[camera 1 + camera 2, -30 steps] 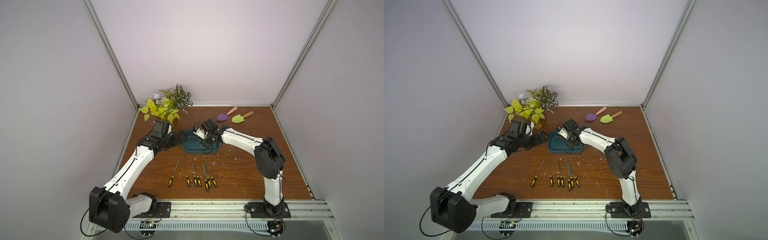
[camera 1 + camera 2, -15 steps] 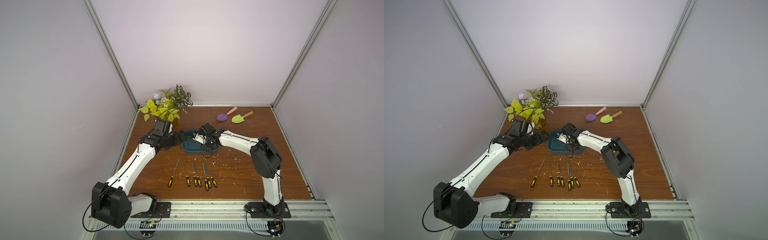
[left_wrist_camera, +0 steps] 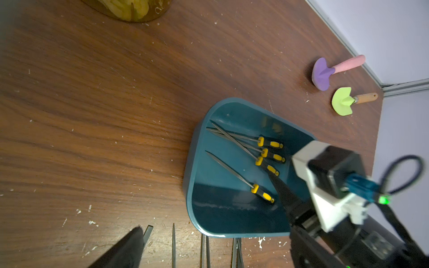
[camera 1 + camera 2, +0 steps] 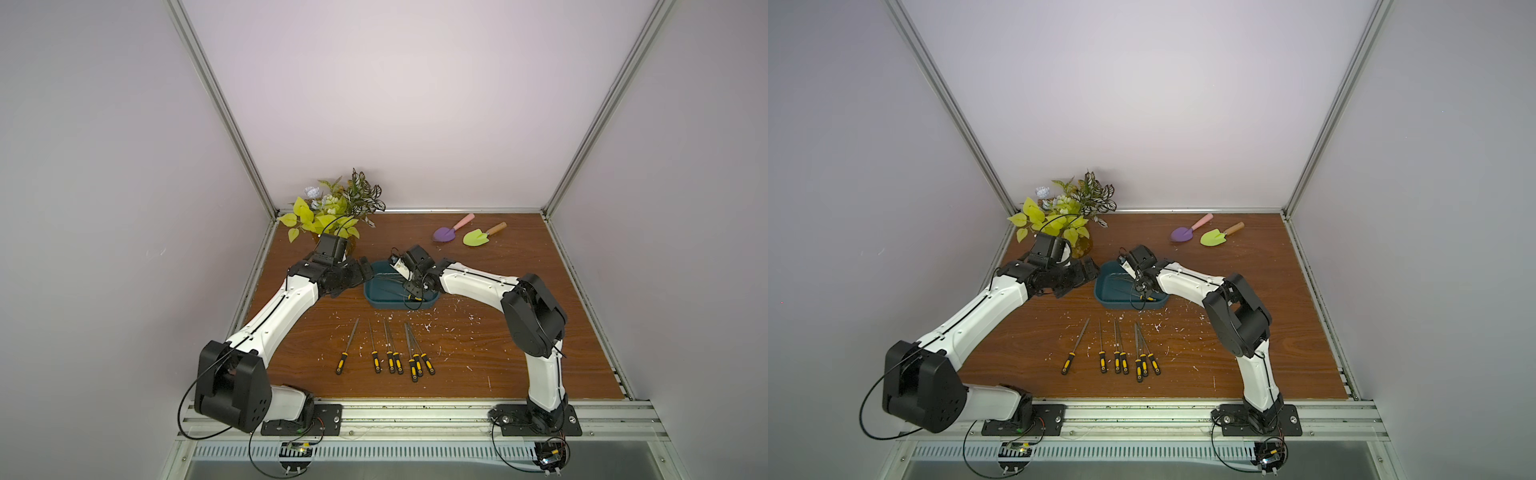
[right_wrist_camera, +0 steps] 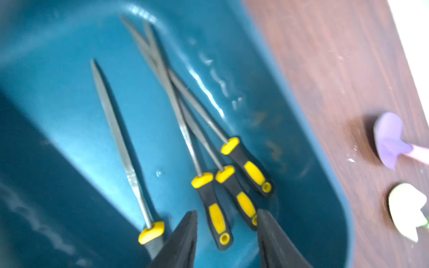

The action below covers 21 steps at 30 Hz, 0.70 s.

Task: Put the file tool into the storage box
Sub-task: Place the file tool in the storage box, then pick up the file tool from the center of the board.

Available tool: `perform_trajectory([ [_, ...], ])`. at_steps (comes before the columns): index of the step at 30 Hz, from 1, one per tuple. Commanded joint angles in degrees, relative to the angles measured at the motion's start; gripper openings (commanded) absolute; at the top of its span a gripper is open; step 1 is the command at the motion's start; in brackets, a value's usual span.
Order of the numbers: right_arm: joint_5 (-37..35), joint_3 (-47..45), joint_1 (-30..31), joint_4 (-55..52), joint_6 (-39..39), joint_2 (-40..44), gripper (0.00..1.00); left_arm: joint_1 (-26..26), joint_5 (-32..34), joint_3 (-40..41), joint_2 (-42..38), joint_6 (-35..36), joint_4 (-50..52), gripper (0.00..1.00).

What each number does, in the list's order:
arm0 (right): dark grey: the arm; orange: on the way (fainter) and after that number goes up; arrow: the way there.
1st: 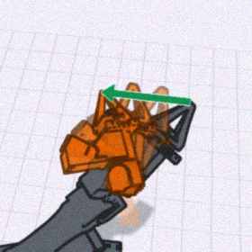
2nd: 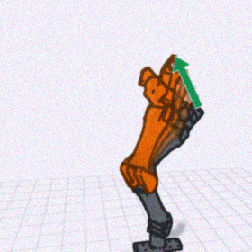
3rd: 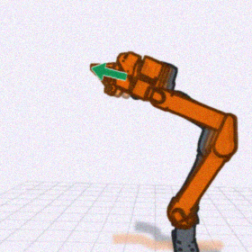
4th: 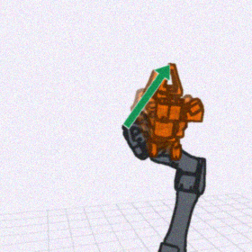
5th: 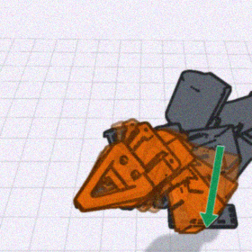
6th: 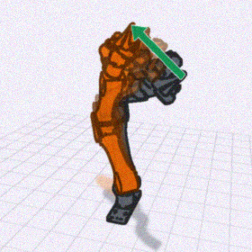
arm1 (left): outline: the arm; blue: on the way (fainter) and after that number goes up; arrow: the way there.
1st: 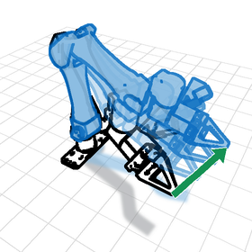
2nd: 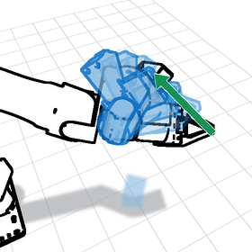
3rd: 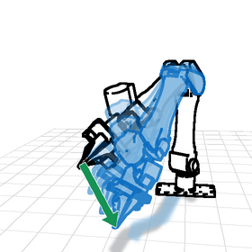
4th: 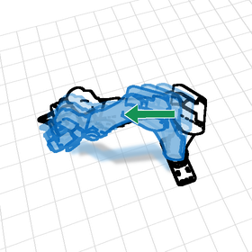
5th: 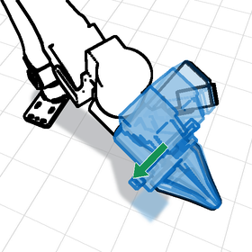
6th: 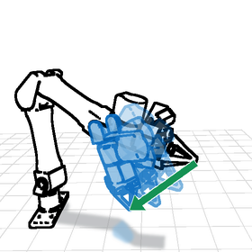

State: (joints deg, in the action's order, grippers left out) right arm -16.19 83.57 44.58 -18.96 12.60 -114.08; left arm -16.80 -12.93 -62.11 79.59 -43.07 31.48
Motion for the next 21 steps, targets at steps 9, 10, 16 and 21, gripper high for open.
perform_trajectory([
  [9,8.57,-13.45,-0.15,1.03,-35.9,22.33,0.52,-5.52,-0.26,0.0,2.23,0.43,0.87,1.0],
  [10,9.42,-15.24,-0.02,1.08,-37.61,23.78,0.52,-5.53,0.19,0.34,1.71,0.28,0.86,1.0],
  [16,12.75,-27.24,3.76,2.65,-46.51,32.0,0.54,-5.47,0.92,3.28,-0.55,2.36,0.81,1.0],
  [21,9.78,-36.2,10.31,6.36,-54.18,35.72,0.55,-5.51,2.41,9.01,-2.34,4.66,0.8,1.0],
])
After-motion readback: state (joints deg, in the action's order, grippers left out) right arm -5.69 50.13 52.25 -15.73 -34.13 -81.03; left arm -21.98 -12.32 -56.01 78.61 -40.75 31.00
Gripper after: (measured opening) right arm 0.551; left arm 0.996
